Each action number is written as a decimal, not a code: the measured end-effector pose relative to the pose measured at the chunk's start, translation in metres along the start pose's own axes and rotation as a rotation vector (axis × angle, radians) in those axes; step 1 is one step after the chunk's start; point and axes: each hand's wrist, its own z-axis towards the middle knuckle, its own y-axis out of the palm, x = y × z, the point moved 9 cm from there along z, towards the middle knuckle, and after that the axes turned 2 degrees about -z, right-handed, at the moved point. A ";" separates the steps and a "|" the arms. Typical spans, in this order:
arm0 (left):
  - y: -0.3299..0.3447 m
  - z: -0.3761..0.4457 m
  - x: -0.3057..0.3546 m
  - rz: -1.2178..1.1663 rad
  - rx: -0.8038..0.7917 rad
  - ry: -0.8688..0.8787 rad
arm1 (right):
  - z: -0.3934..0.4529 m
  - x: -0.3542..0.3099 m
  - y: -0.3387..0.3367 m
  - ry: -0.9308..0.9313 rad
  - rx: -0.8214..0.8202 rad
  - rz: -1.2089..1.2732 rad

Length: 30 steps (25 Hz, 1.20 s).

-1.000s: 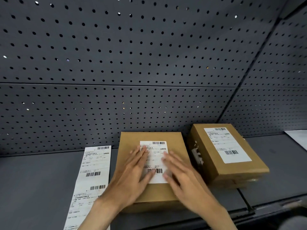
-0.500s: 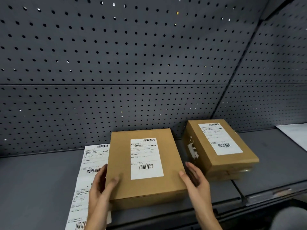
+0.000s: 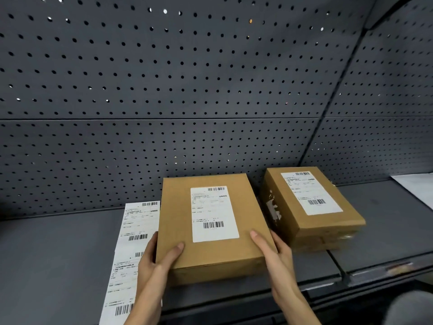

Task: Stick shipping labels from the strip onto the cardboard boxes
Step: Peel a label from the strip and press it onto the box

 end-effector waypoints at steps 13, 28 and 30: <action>0.187 -0.039 0.034 -0.067 -0.262 0.096 | 0.033 -0.144 -0.140 -0.180 0.072 -0.088; 0.297 -0.042 -0.013 -0.084 -0.307 -0.075 | 0.088 -0.159 -0.248 -0.091 0.265 -0.045; 0.298 -0.043 -0.012 -0.138 -0.303 -0.126 | 0.088 -0.159 -0.257 -0.090 0.319 -0.095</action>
